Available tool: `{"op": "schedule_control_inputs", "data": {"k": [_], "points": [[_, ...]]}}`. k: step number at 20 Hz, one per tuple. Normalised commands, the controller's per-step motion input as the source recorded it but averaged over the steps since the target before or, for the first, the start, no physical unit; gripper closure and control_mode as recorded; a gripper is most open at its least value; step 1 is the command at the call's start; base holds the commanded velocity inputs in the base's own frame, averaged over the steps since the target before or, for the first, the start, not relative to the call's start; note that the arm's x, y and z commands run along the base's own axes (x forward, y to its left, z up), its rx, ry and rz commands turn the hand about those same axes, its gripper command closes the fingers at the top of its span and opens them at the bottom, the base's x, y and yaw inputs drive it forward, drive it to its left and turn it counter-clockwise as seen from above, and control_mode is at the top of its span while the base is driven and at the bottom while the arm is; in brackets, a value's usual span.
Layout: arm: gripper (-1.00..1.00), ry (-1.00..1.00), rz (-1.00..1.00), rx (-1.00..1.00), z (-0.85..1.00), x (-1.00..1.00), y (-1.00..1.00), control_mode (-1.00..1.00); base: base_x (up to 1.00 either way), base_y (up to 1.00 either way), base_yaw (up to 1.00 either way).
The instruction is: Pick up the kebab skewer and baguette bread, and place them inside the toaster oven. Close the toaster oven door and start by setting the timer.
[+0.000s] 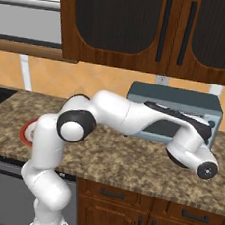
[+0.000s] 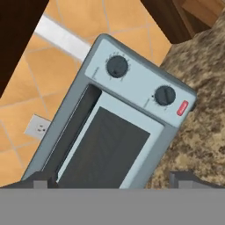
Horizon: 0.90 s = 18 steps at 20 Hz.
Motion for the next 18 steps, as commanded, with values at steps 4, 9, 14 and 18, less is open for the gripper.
{"op": "schedule_control_inputs", "data": {"k": [4, 9, 14, 18], "points": [[-1.0, 0.0, 0.0, 0.06, -0.03, 0.23, -0.05, -1.0, 0.0, 0.0, 0.0], [-1.0, 0.0, 0.0, 0.04, -0.07, 0.07, -0.21, -1.0, 0.0, 0.0, 0.0], [-1.0, -0.02, 0.0, 0.05, -0.28, 0.0, -0.12, -1.0, 0.0, 0.0, 0.0], [-1.0, -0.03, 0.0, 0.09, -0.3, 0.1, 0.0, -1.0, 0.0, 0.0, 0.0]]}}
